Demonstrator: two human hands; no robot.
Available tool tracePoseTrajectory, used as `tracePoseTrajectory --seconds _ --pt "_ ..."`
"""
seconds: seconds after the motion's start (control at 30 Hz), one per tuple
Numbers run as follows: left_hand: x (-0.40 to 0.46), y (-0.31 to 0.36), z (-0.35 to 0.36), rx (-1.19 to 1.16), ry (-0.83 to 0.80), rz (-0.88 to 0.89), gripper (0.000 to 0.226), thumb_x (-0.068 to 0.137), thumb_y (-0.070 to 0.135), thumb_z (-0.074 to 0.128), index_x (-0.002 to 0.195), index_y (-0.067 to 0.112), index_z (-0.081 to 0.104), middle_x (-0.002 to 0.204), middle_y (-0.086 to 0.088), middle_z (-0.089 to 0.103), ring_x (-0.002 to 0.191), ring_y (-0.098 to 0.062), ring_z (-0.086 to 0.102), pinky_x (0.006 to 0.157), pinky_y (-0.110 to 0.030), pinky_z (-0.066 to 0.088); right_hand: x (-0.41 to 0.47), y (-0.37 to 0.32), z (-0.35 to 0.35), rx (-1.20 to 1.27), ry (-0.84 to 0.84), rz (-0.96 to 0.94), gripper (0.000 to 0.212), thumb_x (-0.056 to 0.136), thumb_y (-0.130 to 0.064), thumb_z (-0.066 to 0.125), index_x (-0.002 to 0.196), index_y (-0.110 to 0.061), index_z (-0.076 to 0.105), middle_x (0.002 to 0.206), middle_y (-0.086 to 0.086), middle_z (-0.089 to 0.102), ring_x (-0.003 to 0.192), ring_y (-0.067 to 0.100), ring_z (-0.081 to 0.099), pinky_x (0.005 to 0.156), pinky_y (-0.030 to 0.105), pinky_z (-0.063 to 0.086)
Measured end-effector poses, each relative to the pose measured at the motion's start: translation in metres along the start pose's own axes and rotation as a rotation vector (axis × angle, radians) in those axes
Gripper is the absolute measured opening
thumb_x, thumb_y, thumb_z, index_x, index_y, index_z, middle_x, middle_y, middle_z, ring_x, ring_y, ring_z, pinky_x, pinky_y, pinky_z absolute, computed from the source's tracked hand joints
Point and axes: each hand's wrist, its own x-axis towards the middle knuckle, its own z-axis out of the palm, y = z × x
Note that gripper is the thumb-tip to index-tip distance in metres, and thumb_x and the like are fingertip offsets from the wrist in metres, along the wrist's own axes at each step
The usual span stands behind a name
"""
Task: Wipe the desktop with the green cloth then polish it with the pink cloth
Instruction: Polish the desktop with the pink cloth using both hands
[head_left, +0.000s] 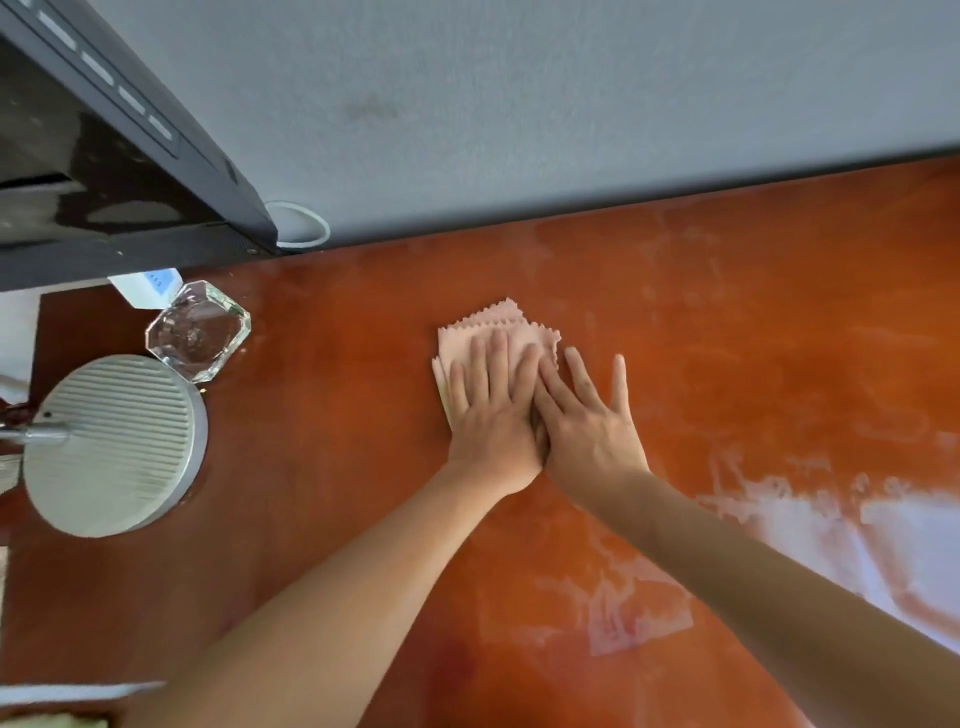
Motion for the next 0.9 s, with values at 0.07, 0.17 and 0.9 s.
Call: tracePoseTrajectory --seconds 0.07,0.17,0.9 --pt "0.0 -0.001 0.001 0.017 -0.01 0.002 0.079 0.104 0.047 0.027 0.155 0.026 -0.03 0.159 -0.01 -0.042 0.144 -0.03 -0.043 0.118 -0.052 -0.024 -0.001 0.001 0.001 0.018 0.0 0.0 0.069 0.099 -0.035 0.034 0.16 -0.016 0.007 0.168 0.003 0.002 0.152 0.033 -0.011 0.111 0.069 -0.015" --pt "0.01 -0.001 -0.002 0.034 0.0 0.033 0.079 0.103 0.046 0.026 0.153 0.025 -0.032 0.158 -0.009 -0.043 0.143 -0.028 -0.044 0.114 -0.049 -0.029 0.004 0.006 -0.001 0.013 0.007 -0.007 0.068 0.097 -0.036 0.027 0.16 -0.016 0.01 0.167 0.003 0.006 0.153 0.033 -0.01 0.111 0.07 -0.014" --pt "0.108 -0.003 -0.042 0.04 0.055 0.104 0.073 0.105 0.051 0.023 0.157 0.028 -0.022 0.164 -0.005 -0.033 0.15 -0.026 -0.033 0.117 -0.047 -0.023 0.082 0.047 -0.028 0.115 0.056 0.117 0.062 0.101 -0.031 0.025 0.16 -0.022 0.007 0.167 -0.005 0.006 0.154 0.027 -0.005 0.114 0.07 -0.007"
